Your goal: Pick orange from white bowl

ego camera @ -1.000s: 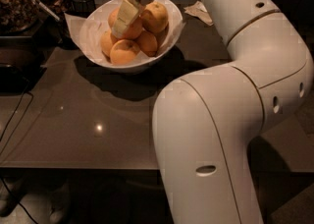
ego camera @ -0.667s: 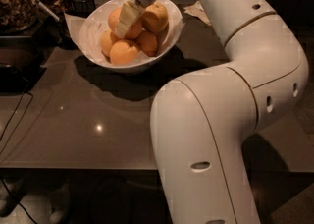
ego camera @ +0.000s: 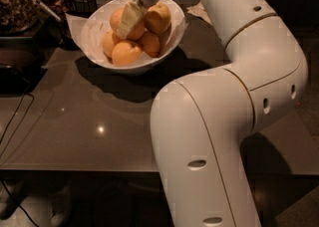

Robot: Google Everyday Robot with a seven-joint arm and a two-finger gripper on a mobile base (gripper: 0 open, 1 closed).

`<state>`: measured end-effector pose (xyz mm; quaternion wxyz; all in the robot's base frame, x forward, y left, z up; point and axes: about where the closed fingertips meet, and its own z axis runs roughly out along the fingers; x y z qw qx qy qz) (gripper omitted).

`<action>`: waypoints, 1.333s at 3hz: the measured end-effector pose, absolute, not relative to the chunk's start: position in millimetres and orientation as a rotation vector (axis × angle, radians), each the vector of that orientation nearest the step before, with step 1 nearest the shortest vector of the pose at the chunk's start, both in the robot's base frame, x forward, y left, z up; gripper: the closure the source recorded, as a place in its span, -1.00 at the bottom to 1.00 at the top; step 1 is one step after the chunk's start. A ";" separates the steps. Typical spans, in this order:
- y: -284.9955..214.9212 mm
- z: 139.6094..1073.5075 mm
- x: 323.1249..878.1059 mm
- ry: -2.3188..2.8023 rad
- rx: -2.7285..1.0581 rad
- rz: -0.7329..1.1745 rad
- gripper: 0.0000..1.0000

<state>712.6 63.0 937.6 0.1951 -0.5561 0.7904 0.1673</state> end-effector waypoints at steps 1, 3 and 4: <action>66.8 952.9 711.8 2.150 -1.562 0.466 1.00; 60.3 994.7 679.3 1.951 -1.594 0.547 1.00; 64.2 991.1 680.0 1.952 -1.601 0.547 1.00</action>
Offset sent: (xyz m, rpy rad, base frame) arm -0.0543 -0.0043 0.0805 0.1882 -0.1785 0.1345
